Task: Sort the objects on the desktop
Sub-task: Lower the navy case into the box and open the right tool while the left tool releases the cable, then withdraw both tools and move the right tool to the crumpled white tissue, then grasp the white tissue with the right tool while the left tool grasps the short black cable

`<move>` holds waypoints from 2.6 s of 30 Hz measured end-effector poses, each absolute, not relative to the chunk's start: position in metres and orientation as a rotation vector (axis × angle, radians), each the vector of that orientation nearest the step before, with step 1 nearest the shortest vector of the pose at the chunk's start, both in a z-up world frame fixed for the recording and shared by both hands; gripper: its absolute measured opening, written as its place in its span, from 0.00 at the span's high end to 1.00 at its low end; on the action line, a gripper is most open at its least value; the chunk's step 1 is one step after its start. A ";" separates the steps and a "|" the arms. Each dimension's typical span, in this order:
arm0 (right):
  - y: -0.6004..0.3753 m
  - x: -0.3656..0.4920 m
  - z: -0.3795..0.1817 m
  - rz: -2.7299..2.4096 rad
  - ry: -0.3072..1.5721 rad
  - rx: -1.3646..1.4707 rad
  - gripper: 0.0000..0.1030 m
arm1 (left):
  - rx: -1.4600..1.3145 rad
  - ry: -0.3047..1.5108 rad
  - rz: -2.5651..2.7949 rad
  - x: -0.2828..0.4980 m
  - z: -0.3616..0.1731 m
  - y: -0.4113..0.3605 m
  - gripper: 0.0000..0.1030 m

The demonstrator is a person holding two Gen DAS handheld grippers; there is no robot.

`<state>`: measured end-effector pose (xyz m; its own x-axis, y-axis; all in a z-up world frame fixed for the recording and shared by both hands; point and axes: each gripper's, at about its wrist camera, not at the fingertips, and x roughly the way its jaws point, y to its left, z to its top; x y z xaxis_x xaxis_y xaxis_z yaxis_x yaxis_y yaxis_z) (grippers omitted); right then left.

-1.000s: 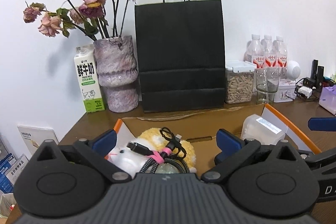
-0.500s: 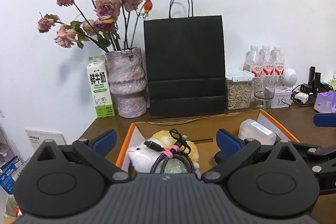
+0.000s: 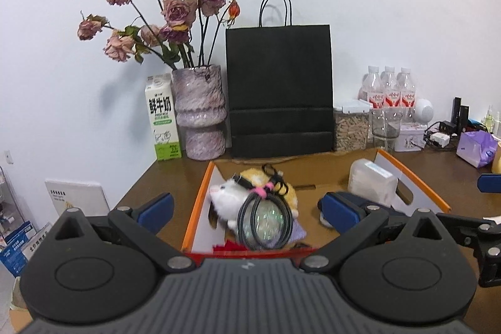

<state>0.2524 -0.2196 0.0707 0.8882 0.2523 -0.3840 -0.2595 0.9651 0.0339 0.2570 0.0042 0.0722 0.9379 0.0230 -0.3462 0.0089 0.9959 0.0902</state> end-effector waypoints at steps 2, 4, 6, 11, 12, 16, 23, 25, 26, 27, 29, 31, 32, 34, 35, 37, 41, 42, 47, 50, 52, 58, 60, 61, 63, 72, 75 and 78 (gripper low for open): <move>-0.220 0.244 0.066 0.267 0.406 -0.024 0.00 | 0.090 0.364 0.012 0.250 0.068 0.007 0.00; -0.220 0.238 0.062 0.267 0.419 -0.029 0.00 | 0.086 0.380 0.013 0.243 0.063 0.009 0.00; -0.221 0.233 0.056 0.268 0.437 -0.035 0.00 | 0.086 0.396 0.012 0.237 0.058 0.011 0.00; -0.219 0.221 0.037 0.274 0.498 -0.041 0.00 | 0.094 0.441 0.004 0.223 0.041 0.015 0.00; -0.218 0.219 0.033 0.277 0.511 -0.041 0.00 | 0.094 0.450 0.003 0.220 0.038 0.015 0.00; -0.212 0.215 0.017 0.294 0.559 -0.050 0.00 | 0.086 0.491 -0.008 0.212 0.023 0.019 0.00; -0.196 0.218 0.004 0.324 0.597 -0.075 0.11 | 0.079 0.526 -0.006 0.212 0.012 0.020 0.00; -0.192 0.218 0.004 0.332 0.598 -0.088 0.19 | 0.077 0.528 -0.002 0.212 0.011 0.022 0.00; -0.190 0.220 0.003 0.337 0.603 -0.094 0.20 | 0.074 0.530 0.000 0.213 0.011 0.023 0.00; -0.188 0.221 0.003 0.342 0.608 -0.098 0.20 | 0.072 0.533 0.002 0.213 0.010 0.024 0.00; -0.184 0.225 0.000 0.355 0.620 -0.100 0.32 | 0.067 0.541 0.003 0.215 0.009 0.025 0.00; -0.182 0.230 -0.003 0.369 0.637 -0.097 0.39 | 0.064 0.549 0.003 0.216 0.007 0.026 0.00; -0.180 0.232 -0.004 0.374 0.645 -0.098 0.41 | 0.064 0.553 0.002 0.217 0.006 0.026 0.00; -0.176 0.236 -0.007 0.380 0.655 -0.102 0.42 | 0.063 0.557 -0.003 0.218 0.005 0.026 0.00; -0.174 0.238 -0.008 0.382 0.660 -0.106 0.43 | 0.063 0.559 -0.004 0.218 0.004 0.026 0.00; -0.171 0.241 -0.011 0.378 0.668 -0.110 0.46 | 0.063 0.563 -0.005 0.219 0.003 0.026 0.00; -0.169 0.244 -0.016 0.385 0.686 -0.109 0.70 | 0.061 0.568 -0.010 0.220 0.001 0.026 0.00; -0.169 0.244 -0.017 0.387 0.689 -0.108 0.74 | 0.060 0.571 -0.011 0.221 0.001 0.025 0.00; -0.172 0.243 -0.017 0.406 0.679 -0.095 0.85 | 0.062 0.578 -0.019 0.224 -0.001 0.022 0.00; -0.173 0.242 -0.015 0.412 0.667 -0.088 0.86 | 0.063 0.583 -0.023 0.225 -0.002 0.019 0.00; -0.175 0.241 -0.014 0.413 0.657 -0.081 0.86 | 0.066 0.585 -0.026 0.226 -0.002 0.018 0.00; -0.187 0.240 -0.008 0.387 0.623 -0.054 0.86 | 0.071 0.595 -0.045 0.232 -0.003 0.010 0.00; -0.194 0.240 -0.005 0.367 0.603 -0.041 0.86 | 0.074 0.600 -0.054 0.234 -0.004 0.007 0.00; -0.197 0.240 -0.004 0.358 0.597 -0.037 0.86 | 0.075 0.602 -0.059 0.235 -0.004 0.005 0.00; -0.204 0.241 -0.002 0.340 0.587 -0.029 0.86 | 0.077 0.609 -0.072 0.238 -0.005 0.001 0.00; -0.226 0.247 -0.004 0.284 0.579 -0.006 0.86 | 0.074 0.662 -0.109 0.259 -0.014 -0.017 0.00; -0.231 0.250 -0.006 0.275 0.577 0.000 0.86 | 0.082 0.652 -0.117 0.263 -0.015 -0.022 0.00; -0.234 0.252 -0.006 0.273 0.575 0.005 0.86 | 0.085 0.647 -0.142 0.265 -0.014 -0.028 0.13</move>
<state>0.2520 -0.2341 -0.0063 0.8040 0.2559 -0.5367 -0.2532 0.9641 0.0805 0.2647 -0.0282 -0.0144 0.7887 -0.1051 -0.6057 0.1578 0.9869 0.0342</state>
